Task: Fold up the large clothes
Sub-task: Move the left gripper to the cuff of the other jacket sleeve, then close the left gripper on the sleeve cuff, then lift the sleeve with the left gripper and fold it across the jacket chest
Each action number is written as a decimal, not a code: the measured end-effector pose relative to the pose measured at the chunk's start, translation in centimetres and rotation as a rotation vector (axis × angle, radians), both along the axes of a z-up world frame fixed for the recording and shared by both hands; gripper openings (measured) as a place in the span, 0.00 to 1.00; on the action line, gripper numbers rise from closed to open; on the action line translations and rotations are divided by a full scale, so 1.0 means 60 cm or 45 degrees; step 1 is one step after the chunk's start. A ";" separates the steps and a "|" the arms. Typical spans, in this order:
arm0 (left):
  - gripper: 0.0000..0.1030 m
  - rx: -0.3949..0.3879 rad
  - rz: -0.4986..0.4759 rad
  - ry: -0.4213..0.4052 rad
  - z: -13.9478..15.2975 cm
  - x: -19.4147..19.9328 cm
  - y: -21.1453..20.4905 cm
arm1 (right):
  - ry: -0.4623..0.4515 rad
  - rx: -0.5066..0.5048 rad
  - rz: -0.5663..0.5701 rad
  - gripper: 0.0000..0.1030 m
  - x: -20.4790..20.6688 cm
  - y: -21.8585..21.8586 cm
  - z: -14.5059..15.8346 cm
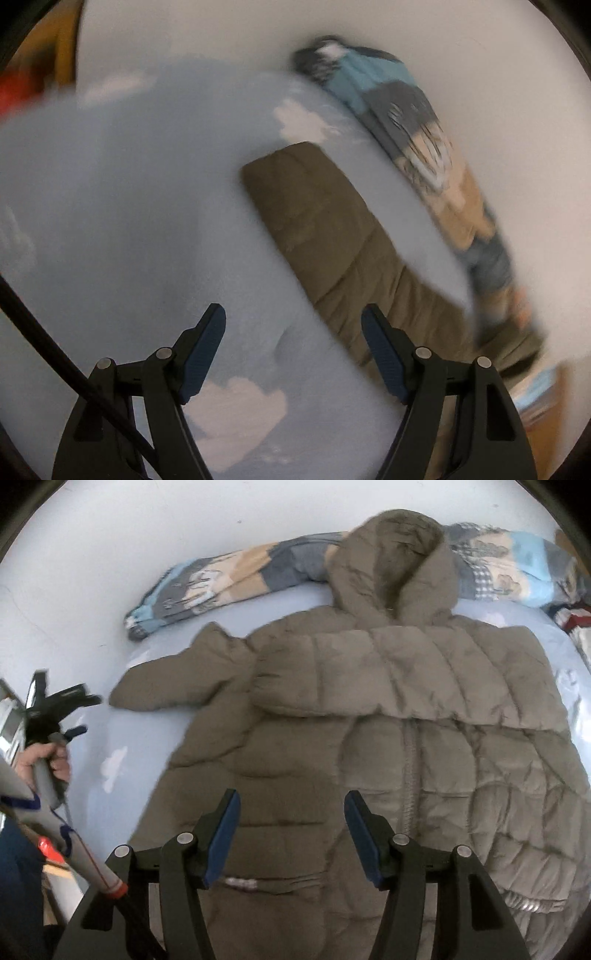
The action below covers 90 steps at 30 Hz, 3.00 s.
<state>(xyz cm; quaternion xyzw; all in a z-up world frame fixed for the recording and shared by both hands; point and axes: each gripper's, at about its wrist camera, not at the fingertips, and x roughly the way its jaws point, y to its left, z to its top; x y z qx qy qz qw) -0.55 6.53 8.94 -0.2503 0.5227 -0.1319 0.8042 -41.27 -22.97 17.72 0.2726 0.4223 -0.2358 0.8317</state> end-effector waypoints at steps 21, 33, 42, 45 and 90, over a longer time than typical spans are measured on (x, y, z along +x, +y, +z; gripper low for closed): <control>0.50 -0.266 0.147 0.092 -0.115 0.181 -0.004 | -0.027 -0.003 -0.045 0.61 0.003 -0.036 -0.017; 0.14 -0.013 0.002 -0.238 -0.001 0.133 -0.061 | -0.037 -0.005 -0.108 0.61 -0.006 -0.052 -0.020; 0.13 -0.020 -0.121 -0.413 0.149 0.057 -0.102 | -0.051 -0.036 -0.256 0.61 -0.055 -0.095 0.003; 0.13 -0.017 -0.172 -0.468 0.201 0.024 -0.128 | -0.048 -0.041 -0.317 0.61 -0.081 -0.115 0.009; 0.14 0.278 -1.226 -0.539 0.076 -0.709 -0.790 | -0.296 0.029 -0.838 0.61 -0.432 -0.279 0.108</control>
